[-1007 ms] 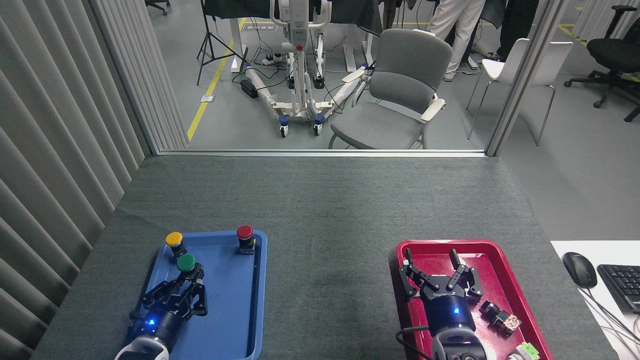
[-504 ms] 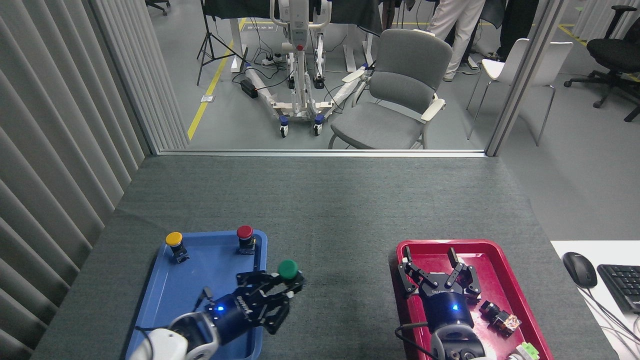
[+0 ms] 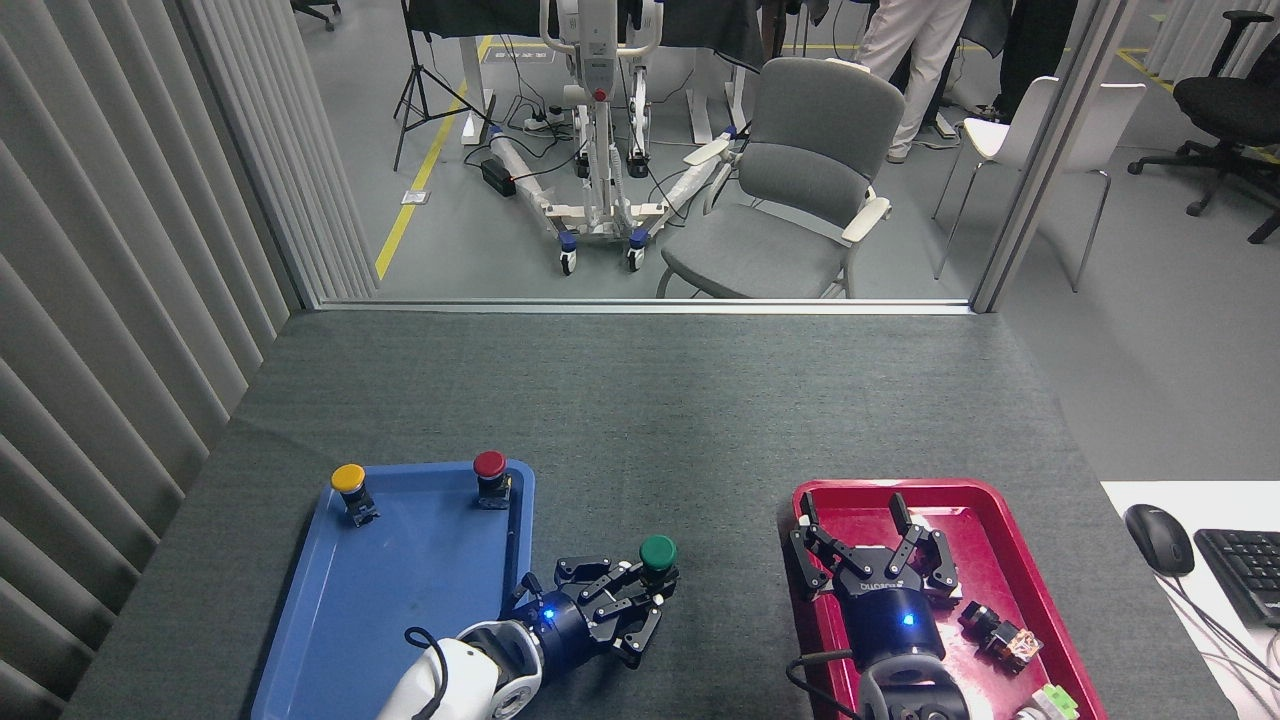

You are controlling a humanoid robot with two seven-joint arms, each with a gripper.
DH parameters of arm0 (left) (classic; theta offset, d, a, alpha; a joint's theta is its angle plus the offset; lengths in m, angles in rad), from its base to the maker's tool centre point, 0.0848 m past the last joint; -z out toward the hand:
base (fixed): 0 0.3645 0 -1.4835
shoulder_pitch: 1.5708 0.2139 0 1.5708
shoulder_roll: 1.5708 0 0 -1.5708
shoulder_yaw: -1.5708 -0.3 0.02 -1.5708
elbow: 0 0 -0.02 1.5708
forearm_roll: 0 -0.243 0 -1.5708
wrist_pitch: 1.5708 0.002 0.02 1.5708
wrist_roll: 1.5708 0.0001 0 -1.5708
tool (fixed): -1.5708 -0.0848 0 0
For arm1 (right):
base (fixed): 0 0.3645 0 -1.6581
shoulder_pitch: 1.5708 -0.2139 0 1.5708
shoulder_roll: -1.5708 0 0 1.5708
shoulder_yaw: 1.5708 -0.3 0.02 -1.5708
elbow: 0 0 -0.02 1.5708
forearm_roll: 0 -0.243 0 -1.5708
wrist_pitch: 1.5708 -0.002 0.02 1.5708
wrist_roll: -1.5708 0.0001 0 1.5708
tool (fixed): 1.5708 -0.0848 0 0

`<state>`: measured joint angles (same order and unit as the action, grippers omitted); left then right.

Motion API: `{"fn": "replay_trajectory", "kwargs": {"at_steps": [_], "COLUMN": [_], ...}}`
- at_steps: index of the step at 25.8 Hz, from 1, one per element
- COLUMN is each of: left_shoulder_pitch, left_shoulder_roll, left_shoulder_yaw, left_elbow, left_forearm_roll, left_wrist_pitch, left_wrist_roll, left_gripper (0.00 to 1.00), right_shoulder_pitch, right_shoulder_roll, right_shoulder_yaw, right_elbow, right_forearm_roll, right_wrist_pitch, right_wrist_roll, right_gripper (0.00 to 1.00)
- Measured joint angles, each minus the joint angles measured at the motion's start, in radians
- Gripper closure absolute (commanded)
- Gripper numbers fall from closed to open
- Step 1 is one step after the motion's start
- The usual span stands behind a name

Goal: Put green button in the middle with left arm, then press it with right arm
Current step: 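Carry the green button out of the tray onto the table center, then release the green button and withdraw the left gripper to the tray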

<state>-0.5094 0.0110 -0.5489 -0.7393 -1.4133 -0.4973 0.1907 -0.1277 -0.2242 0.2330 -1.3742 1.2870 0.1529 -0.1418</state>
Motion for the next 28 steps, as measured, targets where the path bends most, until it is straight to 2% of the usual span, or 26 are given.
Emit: {"fn": "replay_trajectory", "kwargs": {"at_steps": [3, 5, 6, 10, 14, 18, 21, 25, 28], "left_shoulder_pitch": [0.0, 0.001, 0.002, 0.005, 0.001, 0.001, 0.002, 0.002, 0.002], "left_shoulder_roll": [-0.003, 0.003, 0.006, 0.02, 0.044, 0.045, 0.038, 0.026, 0.027], "left_shoulder_yaw": [-0.002, -0.003, -0.003, -0.022, -0.06, -0.072, -0.075, -0.07, -0.067], "left_elbow": [0.006, 0.009, 0.01, 0.009, 0.011, 0.012, 0.014, 0.033, 0.034], "left_forearm_roll": [-0.001, -0.001, -0.001, -0.002, 0.005, 0.014, 0.016, 0.021, 0.043], "left_wrist_pitch": [-0.014, -0.019, -0.019, -0.047, -0.075, -0.087, -0.092, -0.083, -0.085], "left_wrist_roll": [0.0, 0.006, 0.012, 0.055, 0.124, 0.151, 0.155, 0.155, 0.154], "left_gripper": [0.87, 0.75, 0.72, 0.7, 0.33, 0.18, 0.17, 0.01, 0.01], "right_shoulder_pitch": [-0.001, -0.003, -0.003, -0.005, -0.005, 0.001, 0.007, 0.011, 0.012], "right_shoulder_roll": [0.003, 0.004, 0.005, 0.006, 0.007, 0.008, 0.008, 0.008, 0.008], "right_shoulder_yaw": [0.0, 0.0, 0.001, 0.006, 0.009, 0.012, 0.012, 0.013, 0.013], "right_elbow": [0.0, 0.0, 0.002, 0.004, 0.004, 0.002, 0.0, -0.001, -0.002], "right_forearm_roll": [0.0, 0.0, 0.0, 0.003, 0.008, 0.012, 0.013, 0.014, 0.014], "right_wrist_pitch": [-0.007, -0.007, -0.008, -0.008, -0.009, -0.008, -0.007, -0.007, -0.007], "right_wrist_roll": [0.0, -0.005, -0.011, -0.039, -0.051, -0.054, -0.054, -0.056, -0.057], "right_gripper": [0.01, 0.01, 0.01, 0.01, 0.02, 0.02, 0.02, 0.02, 0.02]}}
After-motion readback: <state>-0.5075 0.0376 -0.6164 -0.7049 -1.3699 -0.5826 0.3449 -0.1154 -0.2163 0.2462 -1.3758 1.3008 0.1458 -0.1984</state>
